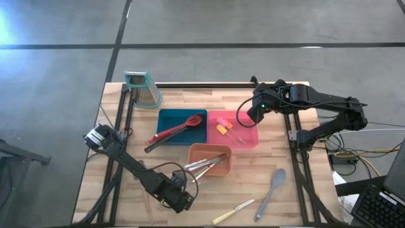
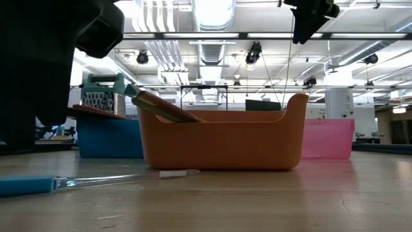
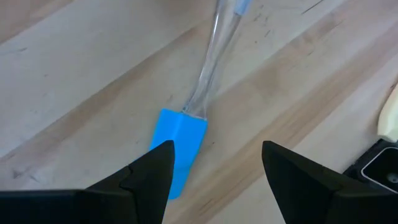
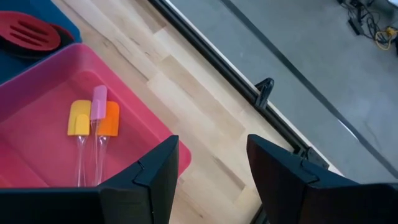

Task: Pick & Place Kitchen Items
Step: Put the blue spatula into the red bin

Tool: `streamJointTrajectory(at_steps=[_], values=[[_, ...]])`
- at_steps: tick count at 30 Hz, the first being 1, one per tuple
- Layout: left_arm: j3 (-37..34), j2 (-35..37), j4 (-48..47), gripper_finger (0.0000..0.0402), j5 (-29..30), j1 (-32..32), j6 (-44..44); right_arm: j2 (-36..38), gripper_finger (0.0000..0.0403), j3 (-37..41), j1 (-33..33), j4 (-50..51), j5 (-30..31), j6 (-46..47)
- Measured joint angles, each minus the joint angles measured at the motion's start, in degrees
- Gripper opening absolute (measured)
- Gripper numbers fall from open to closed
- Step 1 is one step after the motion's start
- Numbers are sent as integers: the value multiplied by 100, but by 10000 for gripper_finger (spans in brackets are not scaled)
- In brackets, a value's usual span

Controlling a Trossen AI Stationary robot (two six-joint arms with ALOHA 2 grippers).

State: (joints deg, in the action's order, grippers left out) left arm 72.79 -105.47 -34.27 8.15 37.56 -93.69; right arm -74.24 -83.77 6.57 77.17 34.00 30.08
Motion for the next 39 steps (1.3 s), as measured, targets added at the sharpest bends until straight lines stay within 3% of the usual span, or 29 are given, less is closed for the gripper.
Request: streamJointTrajectory(at_steps=[29,39], values=[[-158,-574,494,246,-449,31,87,0,187,0,24,-22,-4,-32],[-144,-328,470,245,-302,39,133,-2,187,0,69,-31,-36,-50]])
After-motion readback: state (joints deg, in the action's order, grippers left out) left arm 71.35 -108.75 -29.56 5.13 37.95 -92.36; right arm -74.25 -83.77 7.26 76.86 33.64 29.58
